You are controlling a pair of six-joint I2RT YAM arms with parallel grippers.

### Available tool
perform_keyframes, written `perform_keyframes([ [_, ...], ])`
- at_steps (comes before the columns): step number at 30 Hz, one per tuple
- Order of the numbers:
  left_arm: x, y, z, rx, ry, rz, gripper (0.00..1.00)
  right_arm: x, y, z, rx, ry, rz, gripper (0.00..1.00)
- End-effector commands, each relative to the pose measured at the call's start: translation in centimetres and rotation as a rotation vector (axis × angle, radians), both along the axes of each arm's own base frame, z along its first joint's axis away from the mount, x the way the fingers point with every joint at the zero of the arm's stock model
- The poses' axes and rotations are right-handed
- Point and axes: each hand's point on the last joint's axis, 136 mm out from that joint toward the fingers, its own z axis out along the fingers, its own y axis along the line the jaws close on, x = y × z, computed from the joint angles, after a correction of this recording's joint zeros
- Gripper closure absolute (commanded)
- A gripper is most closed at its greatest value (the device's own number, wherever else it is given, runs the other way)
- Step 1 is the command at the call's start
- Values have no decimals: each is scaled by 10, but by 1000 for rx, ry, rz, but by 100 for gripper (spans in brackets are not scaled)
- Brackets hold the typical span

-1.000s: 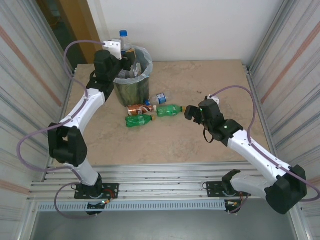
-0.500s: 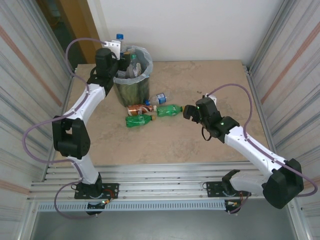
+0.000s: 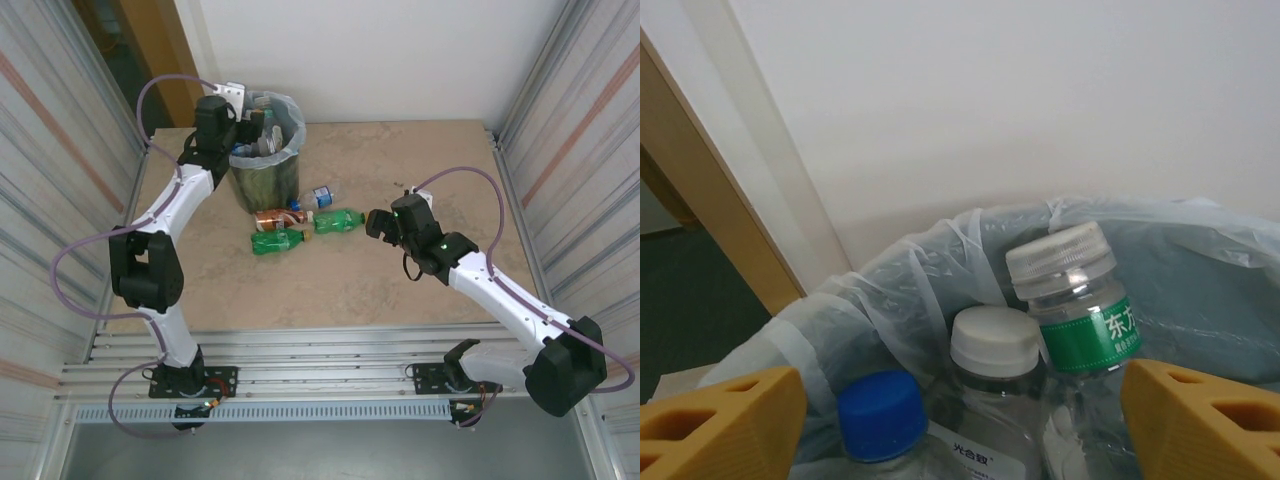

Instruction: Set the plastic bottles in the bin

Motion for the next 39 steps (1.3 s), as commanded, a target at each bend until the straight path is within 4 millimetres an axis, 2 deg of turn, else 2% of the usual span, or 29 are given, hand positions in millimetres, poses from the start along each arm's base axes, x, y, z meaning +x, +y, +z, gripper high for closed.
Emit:
perform_keyframes([
  [1, 1, 11, 20, 21, -42, 32, 17, 4, -1, 14, 3, -28, 0, 2],
  [9, -5, 10, 29, 4, -51, 25, 18, 5, 0, 14, 5, -27, 2, 2],
  [15, -18, 5, 46, -59, -66, -8, 17, 3, -1, 14, 3, -27, -1, 2],
  [16, -22, 4, 50, -70, -68, -18, 16, 3, -1, 14, 4, -28, -1, 2],
  [18, -29, 1, 58, -91, -67, -37, 7, 3, -2, 14, 4, -28, -3, 2],
  [20, -39, -2, 67, -108, -66, -62, 3, 2, -2, 13, 4, -27, -4, 2],
  [27, -83, -12, 85, -99, -84, -119, 2, 1, -4, 12, 6, -26, -10, 2],
  [32, -121, -19, 82, -69, -84, -139, 1, 0, -5, 13, 11, -28, -16, 2],
  [39, -168, -31, 61, -38, -62, -168, 1, -5, -10, 10, 16, -19, -43, 2],
])
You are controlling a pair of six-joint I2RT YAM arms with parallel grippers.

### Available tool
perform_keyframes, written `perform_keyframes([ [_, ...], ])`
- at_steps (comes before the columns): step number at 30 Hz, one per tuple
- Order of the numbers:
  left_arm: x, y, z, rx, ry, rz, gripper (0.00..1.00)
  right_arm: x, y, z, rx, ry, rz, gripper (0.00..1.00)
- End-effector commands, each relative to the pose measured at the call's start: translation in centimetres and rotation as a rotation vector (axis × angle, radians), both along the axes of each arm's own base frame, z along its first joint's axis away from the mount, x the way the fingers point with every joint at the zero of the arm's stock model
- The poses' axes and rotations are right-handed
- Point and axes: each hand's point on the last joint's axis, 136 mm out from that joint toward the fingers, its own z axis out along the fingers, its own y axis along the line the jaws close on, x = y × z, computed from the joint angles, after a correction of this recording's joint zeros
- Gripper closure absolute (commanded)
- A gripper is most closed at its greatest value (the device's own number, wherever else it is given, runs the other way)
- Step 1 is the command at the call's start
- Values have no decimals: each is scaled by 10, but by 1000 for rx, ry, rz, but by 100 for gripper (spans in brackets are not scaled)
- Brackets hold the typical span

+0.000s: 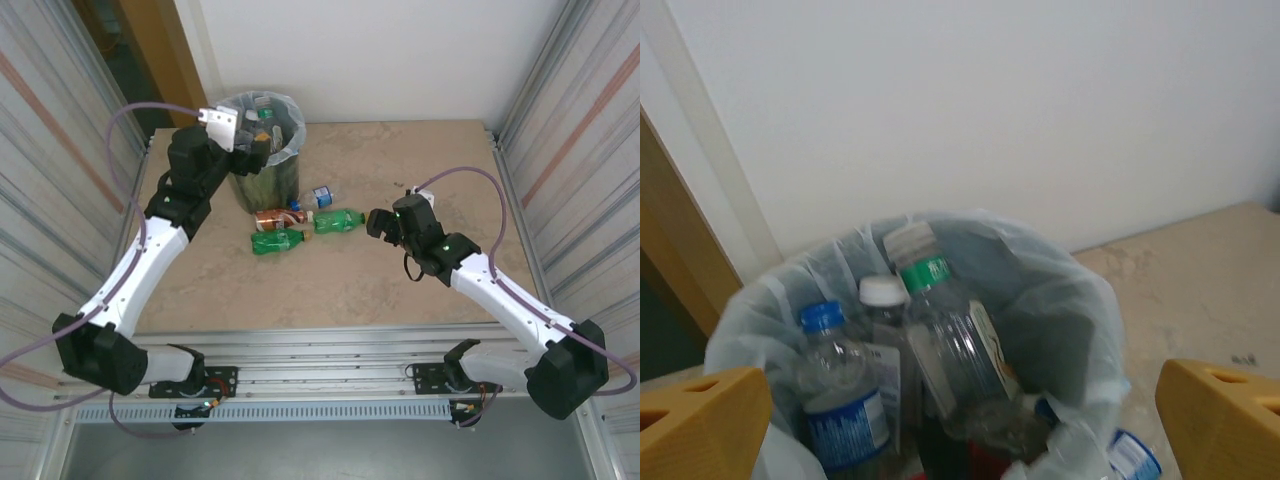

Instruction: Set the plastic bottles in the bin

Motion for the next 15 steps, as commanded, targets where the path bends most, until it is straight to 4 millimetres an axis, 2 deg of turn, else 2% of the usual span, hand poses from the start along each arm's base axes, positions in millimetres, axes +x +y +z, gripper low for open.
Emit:
perform_keyframes([
  [1, -21, 2, -6, 31, -2, 8, 1, -3, -10, 4, 8, -4, -49, 2],
  [8, -53, -9, -47, 59, 65, -20, 1, -8, -16, -1, 12, 2, -74, 2],
  [15, -81, -33, -84, 76, 90, -107, 1, -9, -20, -7, 0, 11, -93, 2],
])
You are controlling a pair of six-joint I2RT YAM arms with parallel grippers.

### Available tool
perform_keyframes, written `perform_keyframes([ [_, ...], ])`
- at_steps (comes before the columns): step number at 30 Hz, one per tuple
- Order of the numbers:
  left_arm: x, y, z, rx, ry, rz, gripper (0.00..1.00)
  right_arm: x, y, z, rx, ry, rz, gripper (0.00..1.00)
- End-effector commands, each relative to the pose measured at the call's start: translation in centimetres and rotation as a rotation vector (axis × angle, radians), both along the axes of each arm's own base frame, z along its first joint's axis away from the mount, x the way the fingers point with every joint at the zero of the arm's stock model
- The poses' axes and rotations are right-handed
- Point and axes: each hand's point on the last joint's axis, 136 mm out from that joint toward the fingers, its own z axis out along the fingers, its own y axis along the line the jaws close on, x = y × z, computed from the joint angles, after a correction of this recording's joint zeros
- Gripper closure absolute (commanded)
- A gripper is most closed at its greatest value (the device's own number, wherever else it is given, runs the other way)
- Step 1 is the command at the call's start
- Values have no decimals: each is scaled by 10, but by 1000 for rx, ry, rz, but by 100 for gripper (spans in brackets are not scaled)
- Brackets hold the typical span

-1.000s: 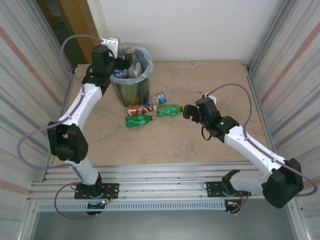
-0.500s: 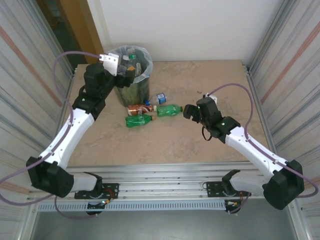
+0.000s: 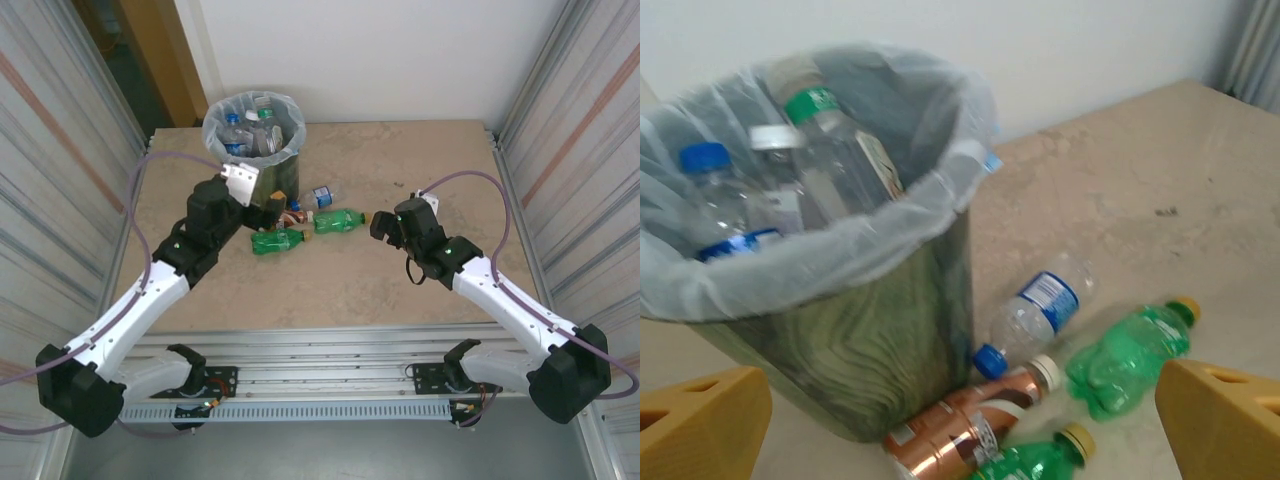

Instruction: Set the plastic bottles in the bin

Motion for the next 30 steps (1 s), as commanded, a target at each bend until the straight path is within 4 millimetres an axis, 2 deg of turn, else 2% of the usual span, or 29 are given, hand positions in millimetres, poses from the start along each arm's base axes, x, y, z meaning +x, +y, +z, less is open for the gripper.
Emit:
perform_keyframes([
  [1, -11, -7, -5, 5, -27, -25, 1, -4, -11, -1, -2, 0, -53, 2],
  [5, -23, -20, -30, 24, -9, -65, 1, -5, -14, -4, -12, 6, -59, 2],
  [12, -31, -19, -76, 72, 85, -45, 2, -8, -18, -4, -25, 11, -67, 2],
  [22, -37, -11, -116, 130, 189, -18, 1, -6, -17, -3, -31, 17, -68, 2],
  [30, -28, -11, -143, 232, 304, 7, 5, -6, -18, -4, -38, 29, -79, 2],
])
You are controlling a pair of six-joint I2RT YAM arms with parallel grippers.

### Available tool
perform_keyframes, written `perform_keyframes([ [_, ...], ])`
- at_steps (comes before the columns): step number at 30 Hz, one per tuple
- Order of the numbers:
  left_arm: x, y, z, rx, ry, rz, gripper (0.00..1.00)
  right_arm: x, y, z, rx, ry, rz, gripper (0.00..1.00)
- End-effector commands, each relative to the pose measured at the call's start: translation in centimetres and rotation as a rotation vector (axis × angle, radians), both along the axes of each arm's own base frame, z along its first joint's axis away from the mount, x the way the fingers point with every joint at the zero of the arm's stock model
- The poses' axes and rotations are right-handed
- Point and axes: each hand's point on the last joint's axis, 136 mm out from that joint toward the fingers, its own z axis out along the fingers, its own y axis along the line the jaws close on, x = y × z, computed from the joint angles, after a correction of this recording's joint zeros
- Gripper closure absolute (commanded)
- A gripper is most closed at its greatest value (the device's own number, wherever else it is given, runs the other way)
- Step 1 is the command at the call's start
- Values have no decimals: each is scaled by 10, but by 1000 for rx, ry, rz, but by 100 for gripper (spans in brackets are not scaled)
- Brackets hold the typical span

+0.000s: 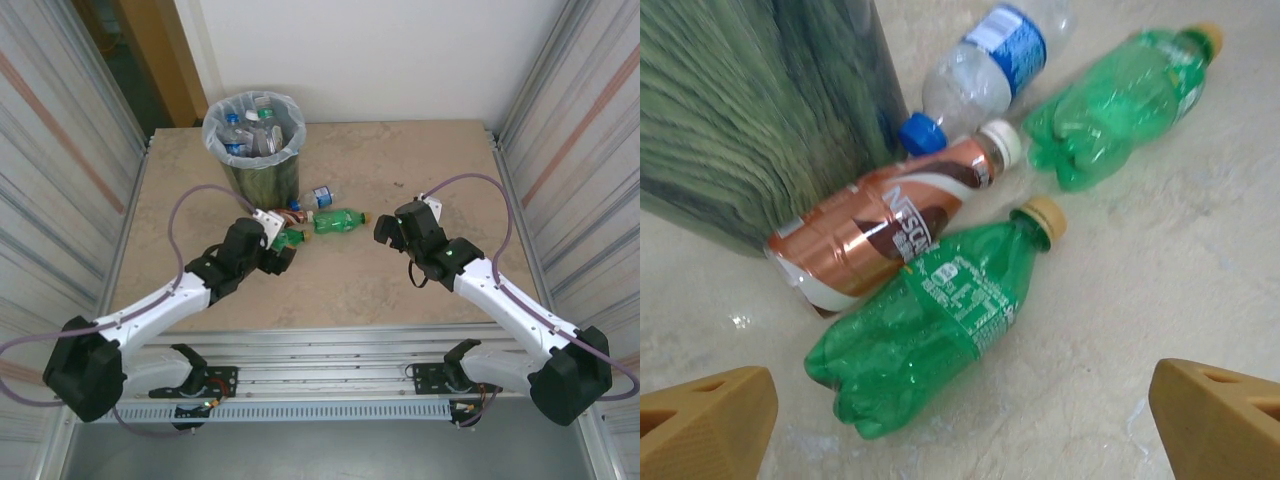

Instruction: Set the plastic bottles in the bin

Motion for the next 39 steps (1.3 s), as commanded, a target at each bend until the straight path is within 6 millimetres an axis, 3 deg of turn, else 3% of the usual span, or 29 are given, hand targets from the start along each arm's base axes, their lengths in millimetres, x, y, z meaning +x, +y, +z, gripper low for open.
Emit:
perform_keyframes([
  [1, 7, 0, -1, 48, 34, 24, 4, 1, -8, 3, -10, 1, -47, 2],
  [15, 29, -11, -28, 235, 131, -44, 1, -5, -17, 1, -29, 4, -72, 2],
  [39, 52, -5, -76, 468, 302, -42, 1, -7, -21, -1, -40, 11, -82, 2],
])
